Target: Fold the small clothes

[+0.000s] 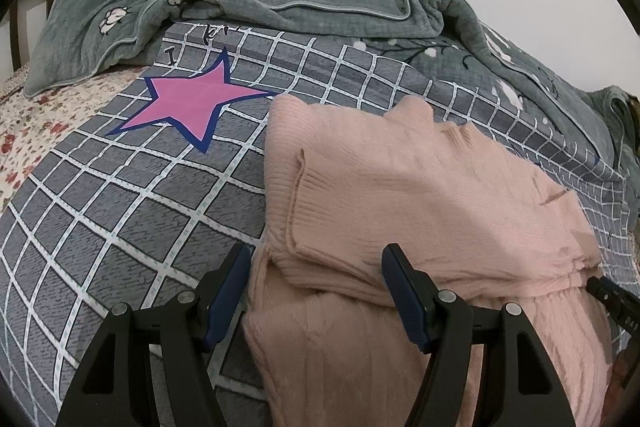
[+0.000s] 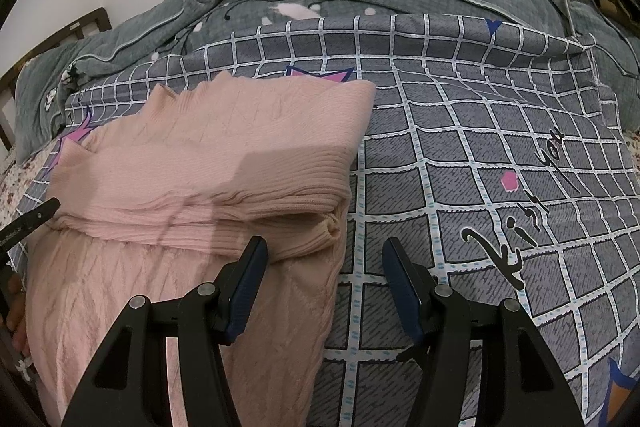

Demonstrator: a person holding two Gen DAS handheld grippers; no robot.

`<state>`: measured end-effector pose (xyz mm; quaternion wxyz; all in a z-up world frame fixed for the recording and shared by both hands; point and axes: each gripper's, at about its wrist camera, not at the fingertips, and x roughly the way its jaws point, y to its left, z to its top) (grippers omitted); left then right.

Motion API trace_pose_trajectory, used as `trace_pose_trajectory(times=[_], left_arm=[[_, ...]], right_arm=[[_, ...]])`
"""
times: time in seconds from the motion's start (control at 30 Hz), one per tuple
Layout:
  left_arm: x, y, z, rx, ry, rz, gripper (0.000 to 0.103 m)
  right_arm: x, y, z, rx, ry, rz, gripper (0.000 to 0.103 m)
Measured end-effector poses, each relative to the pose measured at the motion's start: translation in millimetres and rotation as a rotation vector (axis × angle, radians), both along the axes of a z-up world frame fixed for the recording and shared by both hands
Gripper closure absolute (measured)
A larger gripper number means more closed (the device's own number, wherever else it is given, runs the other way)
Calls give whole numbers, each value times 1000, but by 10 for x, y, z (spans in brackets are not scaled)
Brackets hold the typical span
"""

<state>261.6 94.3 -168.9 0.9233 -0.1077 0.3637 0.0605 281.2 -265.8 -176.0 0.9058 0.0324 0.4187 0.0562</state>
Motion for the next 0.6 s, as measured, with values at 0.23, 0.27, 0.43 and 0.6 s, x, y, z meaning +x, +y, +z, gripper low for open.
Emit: trace_pose_trajectory(times=[0.23,0.27,0.43,0.6], left_arm=[[-211,-99,-28,50,4,-33,35],[-246,-116,-33,60,6,-36,35],[-403,-151,-30,75,-5,-47,35],[-633,-194,-37,67,-20,-70,35]], right_arm=[[-134,26,29,-3,-6,13,44],[-161,33,35,-3,-8,14,44],[-311,79,57,-19,-2,26,44],[-595,89,55,-29,-27,29,44]])
